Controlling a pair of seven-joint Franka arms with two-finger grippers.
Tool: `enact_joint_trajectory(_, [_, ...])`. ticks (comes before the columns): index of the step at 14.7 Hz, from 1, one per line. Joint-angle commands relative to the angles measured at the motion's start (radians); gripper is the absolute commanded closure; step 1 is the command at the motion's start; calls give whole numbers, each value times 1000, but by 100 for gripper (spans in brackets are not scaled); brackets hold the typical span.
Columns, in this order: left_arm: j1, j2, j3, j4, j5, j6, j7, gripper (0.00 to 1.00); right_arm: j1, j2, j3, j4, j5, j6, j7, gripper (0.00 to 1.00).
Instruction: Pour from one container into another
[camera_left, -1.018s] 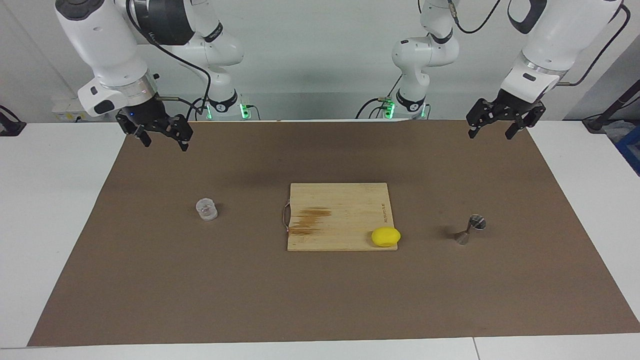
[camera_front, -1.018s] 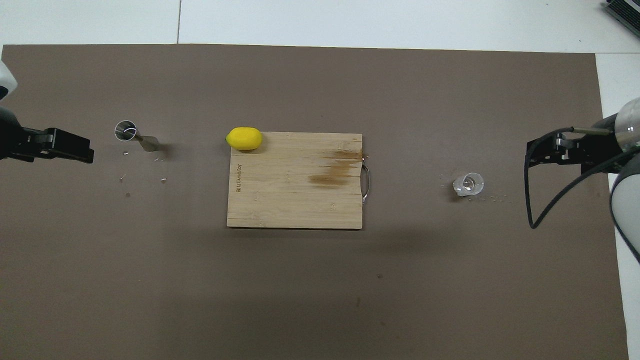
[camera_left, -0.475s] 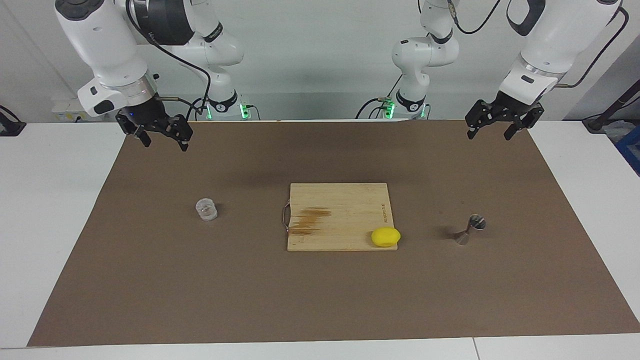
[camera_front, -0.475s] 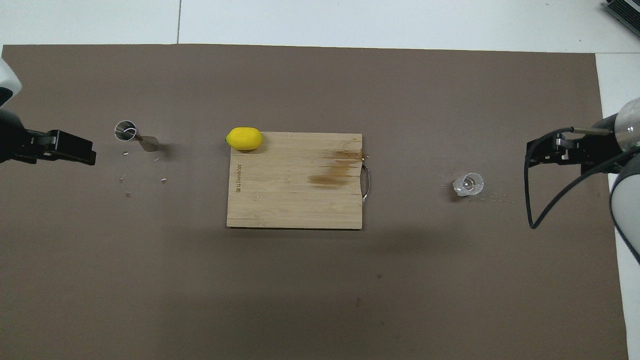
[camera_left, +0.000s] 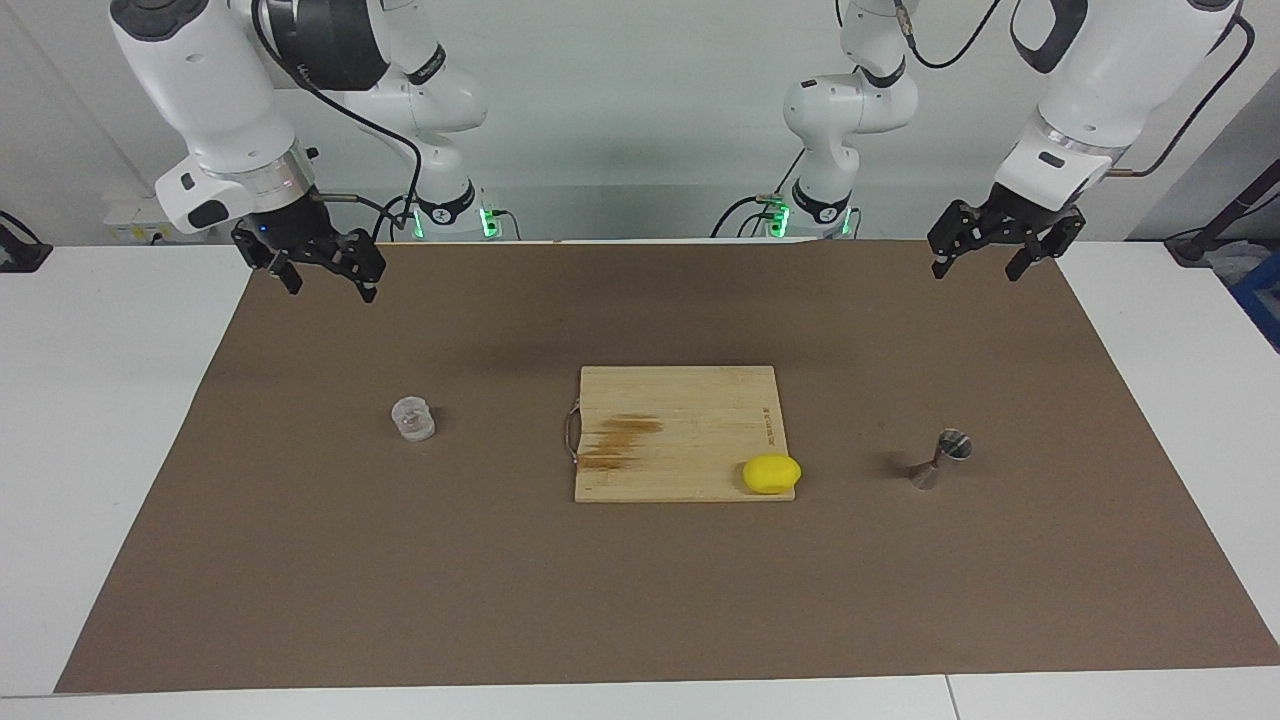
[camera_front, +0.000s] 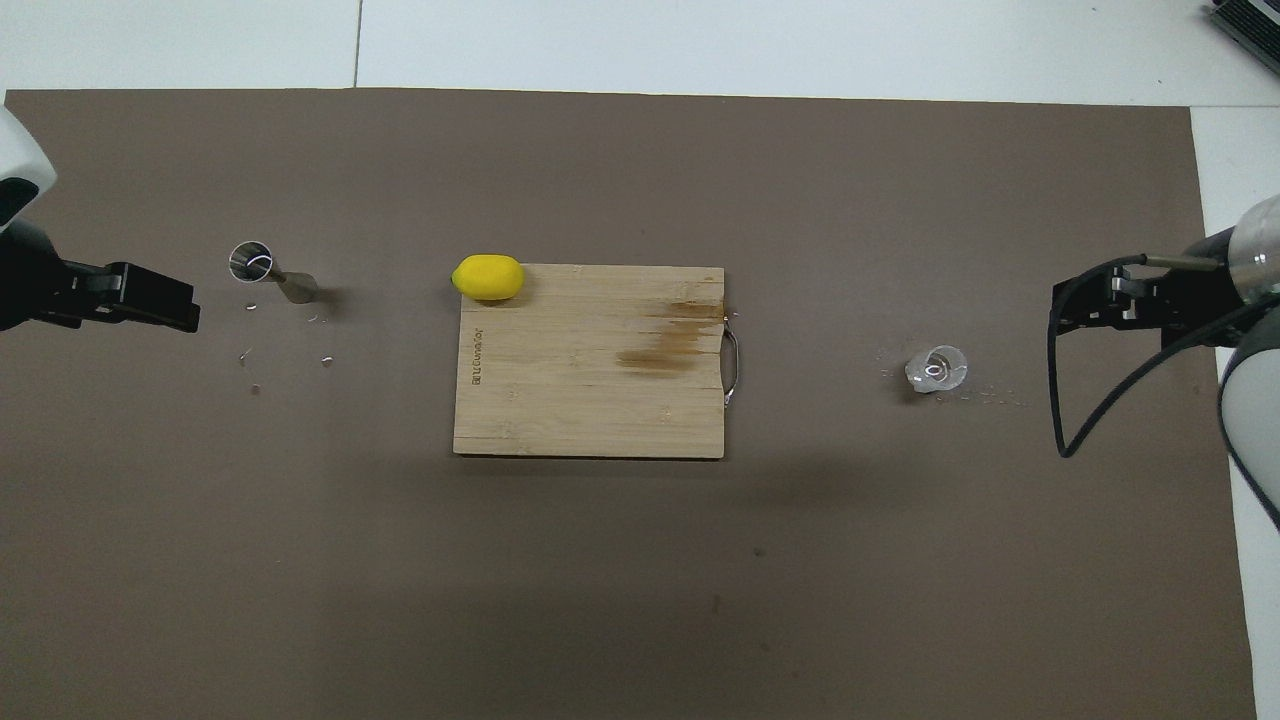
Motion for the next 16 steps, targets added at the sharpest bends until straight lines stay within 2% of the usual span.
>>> enact_joint_trajectory(1, [5,14,9,-22,-17,6,13,0,-9,-19,3,-19,23,-5,-23,0])
enact_joint_trajectory(5, [39,132,29,10,-50,-57,7,0,-14,-19,3,-19,23,-5,-23,0])
enact_joint_trajectory(9, [19,222,162,22,-151,-74,-16,0,-12,-19,3,-19,23,-5,-23,0])
enact_joint_trajectory(13, [18,277,283,19,-338,-77,-220,0,-14,-19,3,-19,23,-5,-23,0])
enact_joint_trajectory(16, [30,307,329,9,-466,-88,-390,0,-14,-19,3,-19,23,-5,-23,0])
